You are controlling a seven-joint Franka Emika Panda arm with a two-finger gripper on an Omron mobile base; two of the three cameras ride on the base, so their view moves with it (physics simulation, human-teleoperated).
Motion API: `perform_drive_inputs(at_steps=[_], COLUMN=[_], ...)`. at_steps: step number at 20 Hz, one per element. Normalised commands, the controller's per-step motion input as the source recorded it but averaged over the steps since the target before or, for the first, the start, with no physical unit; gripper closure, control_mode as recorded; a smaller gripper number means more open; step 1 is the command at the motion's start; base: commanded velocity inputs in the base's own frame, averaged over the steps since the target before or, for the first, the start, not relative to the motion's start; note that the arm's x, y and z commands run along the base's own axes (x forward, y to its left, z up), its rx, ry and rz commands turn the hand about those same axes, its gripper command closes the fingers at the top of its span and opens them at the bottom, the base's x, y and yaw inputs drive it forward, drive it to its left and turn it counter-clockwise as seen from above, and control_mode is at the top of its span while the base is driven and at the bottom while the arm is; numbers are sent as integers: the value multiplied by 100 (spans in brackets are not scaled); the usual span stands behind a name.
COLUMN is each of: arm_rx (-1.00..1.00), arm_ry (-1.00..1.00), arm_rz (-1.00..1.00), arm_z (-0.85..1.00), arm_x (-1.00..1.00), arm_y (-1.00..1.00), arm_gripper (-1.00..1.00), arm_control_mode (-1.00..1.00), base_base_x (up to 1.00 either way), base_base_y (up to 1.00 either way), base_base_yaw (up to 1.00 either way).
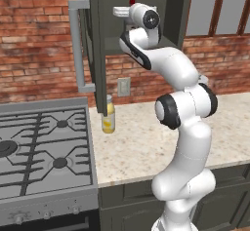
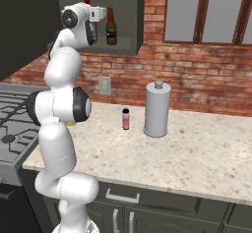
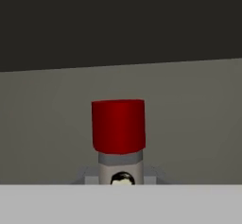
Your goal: Sort all alcoholic drinks to one cabinet, and non-alcoholic drinks to the other.
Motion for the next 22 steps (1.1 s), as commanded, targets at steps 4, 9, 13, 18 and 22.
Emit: perform_drive_inputs(at_steps=[4,9,13,18,22], arm_rx=[1,0,0,0,0], arm_ry=[1,2,4,2,0], arm_rz=[0,0,0,0,-1], arm_z=[-18,-21,-13,-3,0], arm_x=[8,8,14,4,-1], arm_y=[0,0,0,-2,0], arm_gripper=[100,-100,-100,-100,-100], arm_control_mode=[-100,-100,-100,-100,-100], base_base_x=[0,0,0,0,0], base_base_y=[0,0,0,0,0], base_base_yaw=[0,0,0,0,0])
